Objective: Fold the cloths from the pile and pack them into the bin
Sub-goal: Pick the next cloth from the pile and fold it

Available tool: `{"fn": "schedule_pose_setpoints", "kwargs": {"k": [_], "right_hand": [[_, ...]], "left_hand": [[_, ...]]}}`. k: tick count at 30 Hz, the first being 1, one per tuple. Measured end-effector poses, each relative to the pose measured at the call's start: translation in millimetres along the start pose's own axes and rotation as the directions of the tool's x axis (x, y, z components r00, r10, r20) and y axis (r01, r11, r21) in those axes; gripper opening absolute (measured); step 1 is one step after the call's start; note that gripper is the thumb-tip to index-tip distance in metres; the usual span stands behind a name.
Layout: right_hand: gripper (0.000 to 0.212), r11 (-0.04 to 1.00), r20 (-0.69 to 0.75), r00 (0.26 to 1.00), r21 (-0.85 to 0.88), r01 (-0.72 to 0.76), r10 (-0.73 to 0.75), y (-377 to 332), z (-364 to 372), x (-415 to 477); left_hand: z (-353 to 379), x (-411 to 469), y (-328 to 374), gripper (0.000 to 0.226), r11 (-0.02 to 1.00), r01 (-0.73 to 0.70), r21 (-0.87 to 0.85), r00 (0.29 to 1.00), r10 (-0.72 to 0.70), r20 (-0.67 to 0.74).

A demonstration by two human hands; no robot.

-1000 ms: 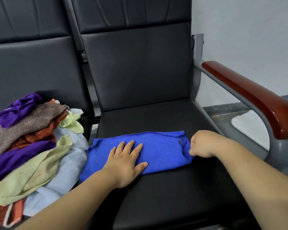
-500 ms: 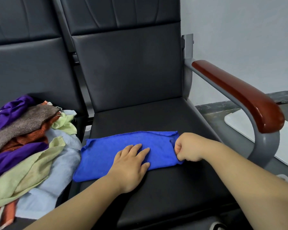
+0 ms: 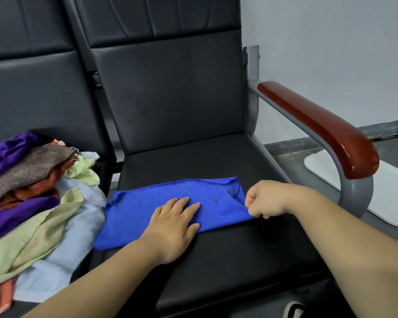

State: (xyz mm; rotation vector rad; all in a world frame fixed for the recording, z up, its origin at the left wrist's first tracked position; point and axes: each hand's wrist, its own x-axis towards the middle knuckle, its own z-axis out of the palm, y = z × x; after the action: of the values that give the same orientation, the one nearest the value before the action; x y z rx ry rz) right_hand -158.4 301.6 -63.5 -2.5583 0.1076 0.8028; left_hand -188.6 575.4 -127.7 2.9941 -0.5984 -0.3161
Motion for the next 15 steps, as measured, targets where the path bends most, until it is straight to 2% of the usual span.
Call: {"fn": "schedule_pose_setpoints", "kwargs": {"k": [2, 5, 6, 8, 11, 15], "right_hand": [[0.017, 1.0, 0.021, 1.0, 0.009, -0.015, 0.015, -1, 1, 1], [0.04, 1.0, -0.011, 1.0, 0.007, -0.004, 0.004, -4, 6, 5], [0.041, 1.0, -0.024, 1.0, -0.002, 0.007, -0.007, -5, 9, 6], [0.029, 1.0, -0.031, 1.0, 0.013, 0.002, -0.002, -8, 10, 7], [0.032, 0.993, -0.001, 0.999, 0.113, -0.033, 0.033, -8, 7, 5], [0.027, 0.929, 0.035, 0.997, 0.362, -0.081, 0.073, -6, 5, 11]], "left_hand": [[-1, -1, 1, 0.093, 1.0, -0.001, -0.008, 1.0, 0.001, 0.001], [-1, 0, 1, 0.092, 1.0, -0.002, -0.001, 1.0, 0.002, -0.003], [-1, 0, 1, 0.092, 1.0, -0.002, -0.001, 1.0, 0.002, -0.005], [-1, 0, 1, 0.092, 1.0, 0.0, 0.0, 1.0, 0.0, -0.005], [-1, 0, 1, 0.093, 1.0, 0.002, 0.005, 1.0, -0.002, -0.002], [-2, 0, 1, 0.093, 1.0, 0.009, -0.002, 1.0, -0.009, -0.002]]}}
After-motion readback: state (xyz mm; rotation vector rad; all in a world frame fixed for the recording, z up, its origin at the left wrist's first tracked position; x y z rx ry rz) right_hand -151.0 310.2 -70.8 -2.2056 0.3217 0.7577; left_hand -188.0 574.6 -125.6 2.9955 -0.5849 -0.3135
